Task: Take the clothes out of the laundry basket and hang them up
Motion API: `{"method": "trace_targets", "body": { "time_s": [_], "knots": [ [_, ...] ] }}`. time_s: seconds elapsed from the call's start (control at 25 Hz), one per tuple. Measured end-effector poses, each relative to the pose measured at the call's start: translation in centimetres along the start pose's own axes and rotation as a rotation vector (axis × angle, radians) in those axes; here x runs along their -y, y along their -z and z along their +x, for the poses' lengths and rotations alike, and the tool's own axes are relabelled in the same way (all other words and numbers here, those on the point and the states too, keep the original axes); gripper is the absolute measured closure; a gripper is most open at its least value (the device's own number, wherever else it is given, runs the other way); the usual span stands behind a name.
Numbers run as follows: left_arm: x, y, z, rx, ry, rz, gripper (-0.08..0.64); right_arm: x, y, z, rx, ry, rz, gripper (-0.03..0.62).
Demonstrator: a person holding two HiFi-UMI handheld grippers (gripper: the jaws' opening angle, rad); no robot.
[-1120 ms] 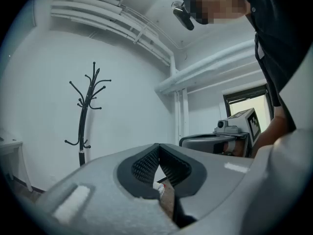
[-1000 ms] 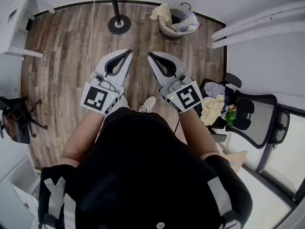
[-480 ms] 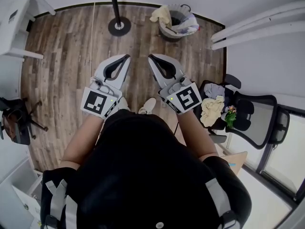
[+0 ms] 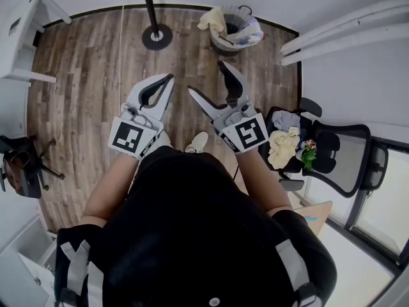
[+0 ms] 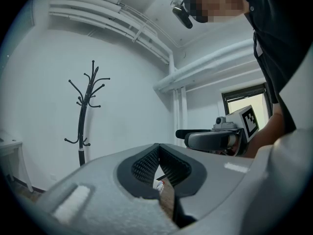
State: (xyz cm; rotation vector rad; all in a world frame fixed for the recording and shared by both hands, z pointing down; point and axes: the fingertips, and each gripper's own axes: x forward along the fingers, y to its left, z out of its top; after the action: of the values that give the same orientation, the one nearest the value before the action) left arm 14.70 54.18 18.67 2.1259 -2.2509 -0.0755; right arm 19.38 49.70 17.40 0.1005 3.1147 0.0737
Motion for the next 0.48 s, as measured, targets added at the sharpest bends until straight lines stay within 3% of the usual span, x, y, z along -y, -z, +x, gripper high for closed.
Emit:
{"method": "trace_targets", "body": {
  "time_s": [0.2,0.48],
  "knots": [
    [0.5,0.0,0.7,0.003,0.019,0.003,0.56,1.6,0.2,-0.9,-0.003,0.058,-0.003,0.164],
    [2.3,0.3,2.9,0.011,0.05,0.015,0.541,4.0,0.7,-3.5,-0.017,0.104,0.016,0.158]
  ]
}}
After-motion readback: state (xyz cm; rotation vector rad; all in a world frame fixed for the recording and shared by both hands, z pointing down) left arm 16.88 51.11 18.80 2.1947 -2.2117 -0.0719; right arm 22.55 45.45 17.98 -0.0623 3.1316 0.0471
